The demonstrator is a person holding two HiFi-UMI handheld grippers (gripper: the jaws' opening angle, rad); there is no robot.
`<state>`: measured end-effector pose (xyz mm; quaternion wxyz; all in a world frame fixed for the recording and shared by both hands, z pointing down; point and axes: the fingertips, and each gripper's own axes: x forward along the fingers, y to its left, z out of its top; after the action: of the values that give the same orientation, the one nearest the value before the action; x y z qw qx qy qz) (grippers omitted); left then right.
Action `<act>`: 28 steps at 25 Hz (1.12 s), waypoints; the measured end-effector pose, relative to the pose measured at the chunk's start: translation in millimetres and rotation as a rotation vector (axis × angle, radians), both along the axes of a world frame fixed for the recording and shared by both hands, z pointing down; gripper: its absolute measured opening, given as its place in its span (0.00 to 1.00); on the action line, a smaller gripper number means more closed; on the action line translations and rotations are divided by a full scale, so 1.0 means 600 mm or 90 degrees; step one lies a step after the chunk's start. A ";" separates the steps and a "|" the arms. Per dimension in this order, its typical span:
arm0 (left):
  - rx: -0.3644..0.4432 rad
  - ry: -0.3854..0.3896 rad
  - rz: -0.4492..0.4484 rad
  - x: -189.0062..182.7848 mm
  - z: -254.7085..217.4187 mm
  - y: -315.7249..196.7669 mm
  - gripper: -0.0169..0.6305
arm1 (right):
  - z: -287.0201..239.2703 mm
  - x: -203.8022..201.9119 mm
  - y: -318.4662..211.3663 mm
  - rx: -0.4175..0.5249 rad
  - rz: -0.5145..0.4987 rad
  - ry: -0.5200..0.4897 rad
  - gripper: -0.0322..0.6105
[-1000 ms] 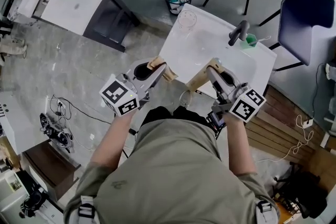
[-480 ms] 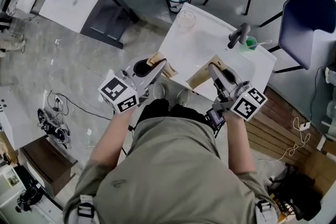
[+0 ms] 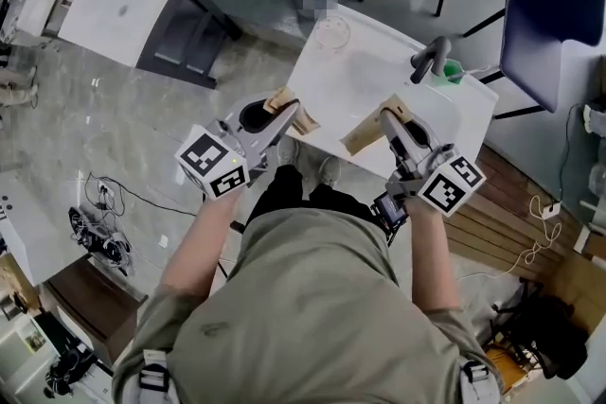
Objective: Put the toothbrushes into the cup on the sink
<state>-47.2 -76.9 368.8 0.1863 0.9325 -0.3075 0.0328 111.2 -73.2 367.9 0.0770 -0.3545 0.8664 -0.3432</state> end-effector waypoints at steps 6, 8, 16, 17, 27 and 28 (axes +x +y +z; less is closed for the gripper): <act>-0.008 0.006 0.032 -0.015 0.011 -0.027 0.12 | 0.009 -0.007 -0.013 -0.010 0.044 0.013 0.13; -0.013 0.011 0.040 -0.022 0.013 -0.035 0.12 | 0.012 -0.012 -0.020 -0.013 0.056 0.018 0.13; -0.017 0.020 0.066 -0.055 0.019 -0.072 0.12 | 0.009 -0.038 -0.050 -0.017 0.087 0.030 0.13; -0.017 0.021 0.068 -0.059 0.019 -0.077 0.12 | 0.008 -0.041 -0.054 -0.017 0.090 0.031 0.13; -0.021 0.022 0.081 -0.102 0.025 -0.113 0.12 | -0.001 -0.068 -0.103 -0.009 0.117 0.040 0.13; -0.022 0.022 0.082 -0.105 0.026 -0.116 0.12 | -0.001 -0.070 -0.108 -0.008 0.118 0.041 0.13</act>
<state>-110.3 -146.3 384.3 0.2051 0.9475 -0.2432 0.0335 69.0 -138.1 367.2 0.0784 -0.4447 0.8296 -0.3284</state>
